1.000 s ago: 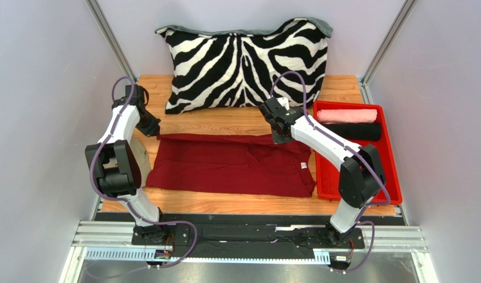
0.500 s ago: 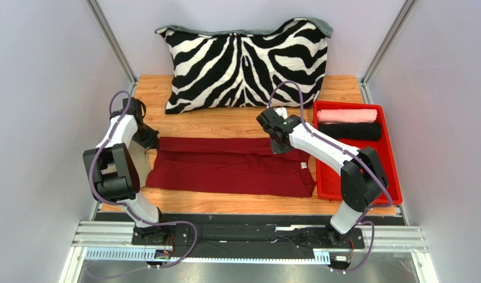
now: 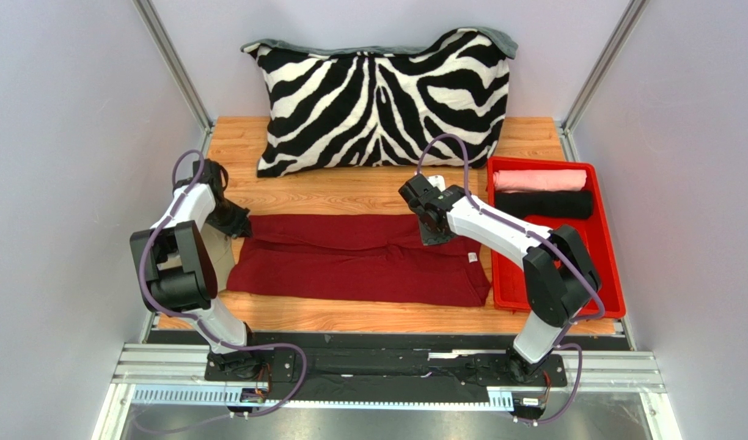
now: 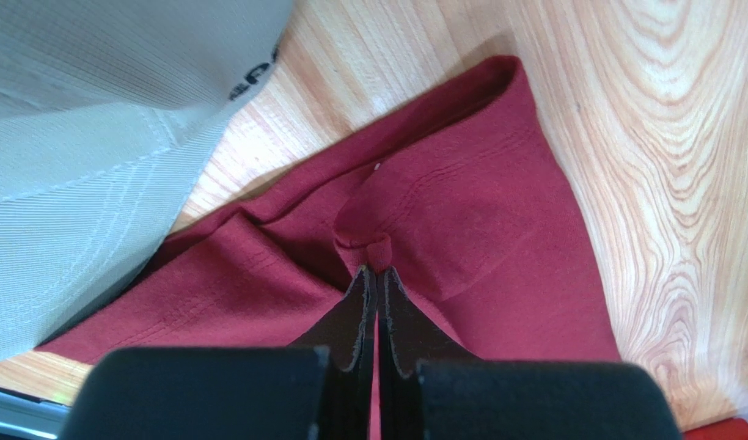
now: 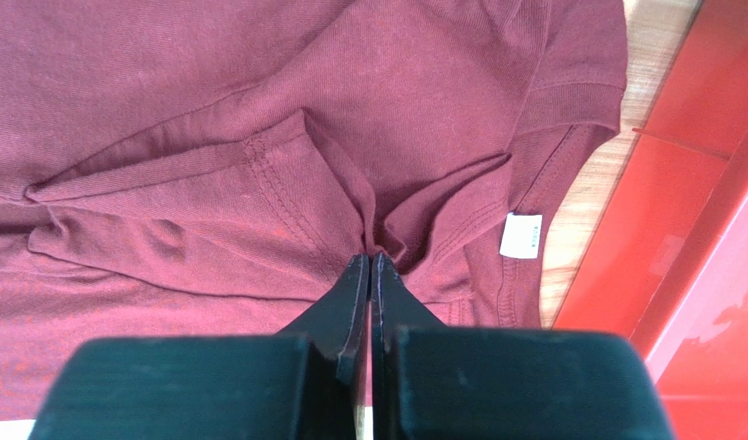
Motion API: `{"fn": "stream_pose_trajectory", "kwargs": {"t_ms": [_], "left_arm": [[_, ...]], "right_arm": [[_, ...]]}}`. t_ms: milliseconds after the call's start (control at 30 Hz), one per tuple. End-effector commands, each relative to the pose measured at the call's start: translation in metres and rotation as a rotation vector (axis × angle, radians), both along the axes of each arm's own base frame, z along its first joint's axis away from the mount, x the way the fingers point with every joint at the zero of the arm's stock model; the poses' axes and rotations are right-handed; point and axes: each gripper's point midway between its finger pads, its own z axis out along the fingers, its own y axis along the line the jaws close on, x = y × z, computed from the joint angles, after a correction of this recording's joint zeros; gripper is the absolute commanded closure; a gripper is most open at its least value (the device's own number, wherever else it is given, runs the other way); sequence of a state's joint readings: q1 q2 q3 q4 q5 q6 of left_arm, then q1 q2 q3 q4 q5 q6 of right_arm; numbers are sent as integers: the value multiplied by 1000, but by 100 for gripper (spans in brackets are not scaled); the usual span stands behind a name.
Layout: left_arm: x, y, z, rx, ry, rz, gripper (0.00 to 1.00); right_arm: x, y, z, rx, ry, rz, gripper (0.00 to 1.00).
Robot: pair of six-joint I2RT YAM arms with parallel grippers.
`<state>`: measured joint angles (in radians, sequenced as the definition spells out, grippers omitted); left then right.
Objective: Roll the t-shirts
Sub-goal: Fold the T-shirt at the center of the board.
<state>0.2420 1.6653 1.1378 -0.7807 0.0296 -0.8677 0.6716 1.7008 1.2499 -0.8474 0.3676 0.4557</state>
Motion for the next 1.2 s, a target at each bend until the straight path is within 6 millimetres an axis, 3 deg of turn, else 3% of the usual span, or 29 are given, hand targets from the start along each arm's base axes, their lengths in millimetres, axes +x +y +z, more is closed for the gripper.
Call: {"fn": "stream_pose_trajectory", "kwargs": {"t_ms": [0, 133, 200, 367, 467, 500, 567, 633, 767, 833, 967, 1067, 1167], "left_arm": [[4, 14, 14, 22, -41, 44, 100], [3, 20, 21, 36, -46, 41, 100], [3, 21, 21, 31, -54, 45, 100], [4, 8, 8, -42, -83, 11, 100], [5, 7, 13, -37, -114, 1, 77], [7, 9, 19, -23, -130, -10, 64], [9, 14, 37, 16, -174, -22, 56], [16, 17, 61, 62, -247, -62, 55], [26, -3, 85, 141, -293, -192, 59], [27, -18, 80, 138, -285, -220, 65], [18, -31, 45, 79, -198, -184, 94], [5, -30, 17, 62, -103, -131, 97], [-8, -18, -5, 85, -12, -54, 97]], "right_arm": [[6, 1, 18, 24, -59, -17, 99], [4, 3, 29, 49, -74, -21, 99], [0, 4, 26, 65, -67, -16, 99], [-7, 7, -4, 66, -14, -9, 91], [-8, 15, -9, 100, 3, 14, 76], [-8, 17, -8, 112, 2, 18, 67], [-7, 21, 1, 141, -14, 37, 60], [-4, 22, 11, 151, -40, 42, 55], [8, 19, 30, 156, -107, 34, 55], [20, 19, 36, 168, -131, 20, 55], [41, 18, 34, 178, -163, -9, 57], [53, 18, 26, 189, -152, -26, 58], [58, 22, 15, 229, -118, -24, 56]]}}
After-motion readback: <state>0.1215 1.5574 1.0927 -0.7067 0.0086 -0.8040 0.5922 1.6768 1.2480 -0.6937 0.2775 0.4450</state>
